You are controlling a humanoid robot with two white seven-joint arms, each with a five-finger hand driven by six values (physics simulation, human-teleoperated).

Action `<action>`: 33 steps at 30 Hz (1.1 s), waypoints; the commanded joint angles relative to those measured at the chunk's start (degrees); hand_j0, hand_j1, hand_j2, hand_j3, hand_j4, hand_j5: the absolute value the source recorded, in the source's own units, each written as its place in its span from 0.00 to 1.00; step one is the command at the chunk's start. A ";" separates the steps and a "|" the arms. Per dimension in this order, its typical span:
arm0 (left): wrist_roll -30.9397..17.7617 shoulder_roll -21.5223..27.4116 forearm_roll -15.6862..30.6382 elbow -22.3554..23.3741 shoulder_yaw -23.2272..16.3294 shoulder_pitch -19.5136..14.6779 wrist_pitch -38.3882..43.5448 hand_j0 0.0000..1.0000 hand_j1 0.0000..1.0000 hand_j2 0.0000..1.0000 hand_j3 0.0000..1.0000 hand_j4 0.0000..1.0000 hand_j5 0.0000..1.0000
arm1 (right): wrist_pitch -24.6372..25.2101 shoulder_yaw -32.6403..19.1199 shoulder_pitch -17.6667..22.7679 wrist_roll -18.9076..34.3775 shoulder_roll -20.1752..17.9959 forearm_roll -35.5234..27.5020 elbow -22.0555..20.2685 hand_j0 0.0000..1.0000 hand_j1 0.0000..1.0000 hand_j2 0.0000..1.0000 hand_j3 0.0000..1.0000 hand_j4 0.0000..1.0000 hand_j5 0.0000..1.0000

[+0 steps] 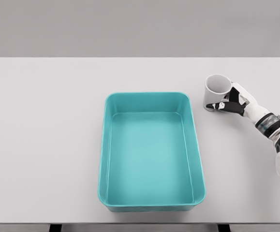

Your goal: Put the paper cup into the basket with your right arm

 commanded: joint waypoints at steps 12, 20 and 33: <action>-0.01 0.00 0.00 0.02 -0.04 0.00 0.00 1.00 1.00 1.00 1.00 1.00 1.00 | 0.13 -3.85 5.01 0.02 -3.05 -0.42 -12.34 0.45 0.45 0.45 0.45 0.45 0.45; -0.01 0.00 0.00 0.02 -0.04 0.00 0.00 1.00 1.00 1.00 1.00 1.00 1.00 | 0.13 -8.15 11.51 0.02 -5.42 -0.51 -24.47 0.45 0.45 0.45 0.45 0.45 0.45; -0.01 0.00 0.00 0.02 -0.04 0.00 0.00 1.00 1.00 1.00 1.00 1.00 1.00 | -0.75 -7.63 13.62 0.02 -5.60 0.99 -42.66 0.45 0.45 0.45 0.45 0.45 0.45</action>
